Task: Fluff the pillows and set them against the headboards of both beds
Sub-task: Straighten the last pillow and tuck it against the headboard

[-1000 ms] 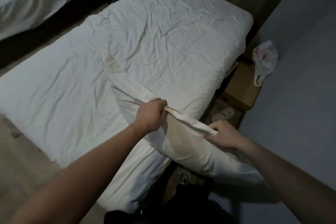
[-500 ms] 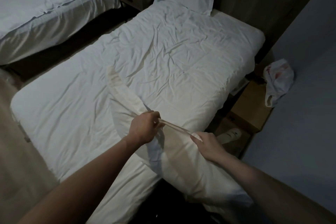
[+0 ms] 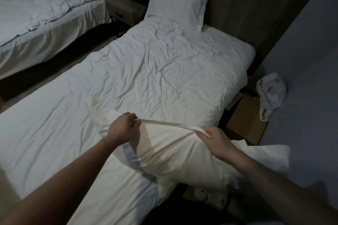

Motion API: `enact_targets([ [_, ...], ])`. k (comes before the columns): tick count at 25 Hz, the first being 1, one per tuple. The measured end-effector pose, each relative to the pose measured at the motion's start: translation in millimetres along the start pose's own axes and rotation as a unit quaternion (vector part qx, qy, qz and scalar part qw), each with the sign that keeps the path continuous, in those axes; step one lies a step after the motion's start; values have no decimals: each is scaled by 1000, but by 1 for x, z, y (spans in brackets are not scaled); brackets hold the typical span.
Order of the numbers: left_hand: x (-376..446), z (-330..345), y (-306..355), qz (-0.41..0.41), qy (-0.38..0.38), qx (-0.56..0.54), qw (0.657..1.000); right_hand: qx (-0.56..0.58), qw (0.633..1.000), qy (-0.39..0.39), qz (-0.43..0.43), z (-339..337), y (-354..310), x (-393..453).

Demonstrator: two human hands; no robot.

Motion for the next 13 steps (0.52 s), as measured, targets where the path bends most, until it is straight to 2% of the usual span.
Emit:
enact_targets([
  [3,28,-8,5,-25,-6,-44,999,1,1000,13,-8,-21,-10,26],
  [13,110,-35,70,17,77,-163,984,59,993,96,-20,-95,-30,93],
])
Point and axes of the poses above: each hand's wrist, its own x-axis towards the middle knuckle, its own z-axis out of the palm, y = z × x, the point moved 1 cm from there along x, towards the middle knuckle, and after that the axes turned 10 degrees about y, right-handed, at the moved point
